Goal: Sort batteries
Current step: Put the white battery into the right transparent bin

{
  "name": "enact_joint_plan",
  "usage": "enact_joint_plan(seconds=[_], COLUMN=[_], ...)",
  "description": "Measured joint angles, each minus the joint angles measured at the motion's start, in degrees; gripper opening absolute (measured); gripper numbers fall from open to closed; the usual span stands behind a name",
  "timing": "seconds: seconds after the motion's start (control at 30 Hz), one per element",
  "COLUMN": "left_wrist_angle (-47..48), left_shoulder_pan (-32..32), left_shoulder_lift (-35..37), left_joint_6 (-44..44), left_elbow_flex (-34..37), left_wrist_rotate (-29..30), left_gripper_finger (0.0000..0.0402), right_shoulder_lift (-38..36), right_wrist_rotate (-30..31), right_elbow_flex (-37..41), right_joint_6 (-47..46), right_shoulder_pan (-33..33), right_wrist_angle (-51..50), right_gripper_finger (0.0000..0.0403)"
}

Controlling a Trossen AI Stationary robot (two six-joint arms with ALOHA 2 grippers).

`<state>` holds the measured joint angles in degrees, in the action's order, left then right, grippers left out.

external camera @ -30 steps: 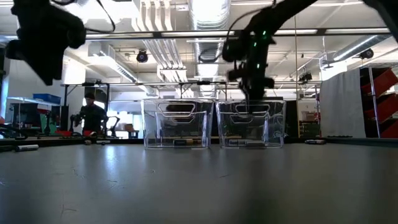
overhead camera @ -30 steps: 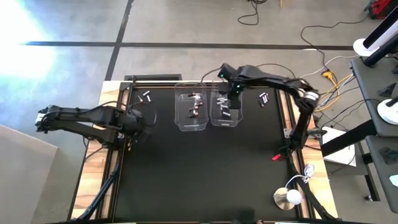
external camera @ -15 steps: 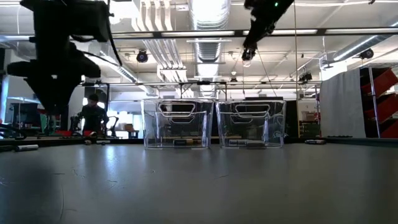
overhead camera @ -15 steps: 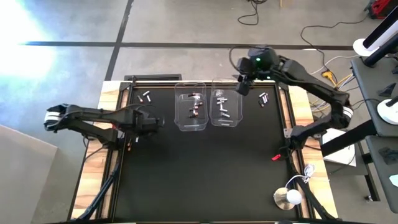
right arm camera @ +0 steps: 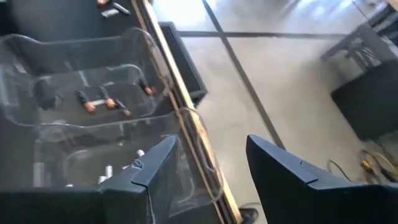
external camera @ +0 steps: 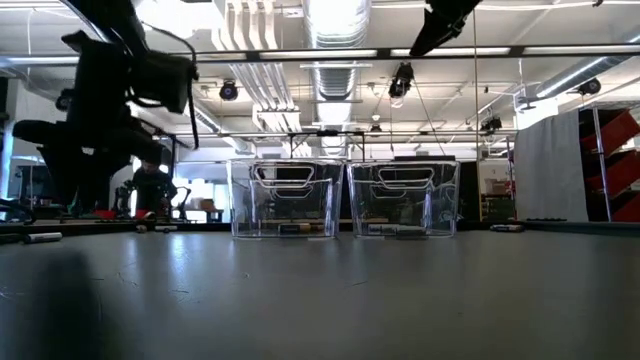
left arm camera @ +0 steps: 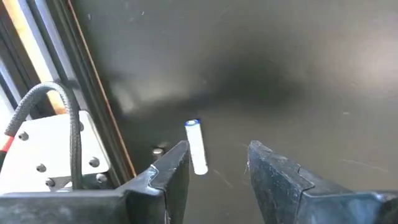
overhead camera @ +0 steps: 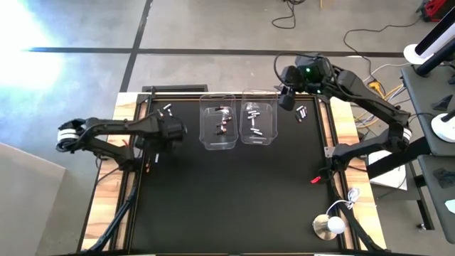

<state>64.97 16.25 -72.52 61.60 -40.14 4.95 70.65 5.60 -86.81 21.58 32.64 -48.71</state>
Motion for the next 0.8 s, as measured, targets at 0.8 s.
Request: enact_joint_plan(seconds=[0.8], left_wrist_angle=[-7.4], left_shoulder_pan=[12.8], left_shoulder_lift=[-11.5], left_joint_6=[-17.2], left_elbow_flex=[6.7], left_wrist_rotate=[-13.1], left_gripper_finger=[0.0099], right_shoulder_lift=[1.1], right_wrist_rotate=[2.1], right_elbow_flex=[8.4], right_joint_6=[3.6], right_shoulder_pan=[2.5], right_wrist_angle=[5.9], right_gripper_finger=[0.0139])
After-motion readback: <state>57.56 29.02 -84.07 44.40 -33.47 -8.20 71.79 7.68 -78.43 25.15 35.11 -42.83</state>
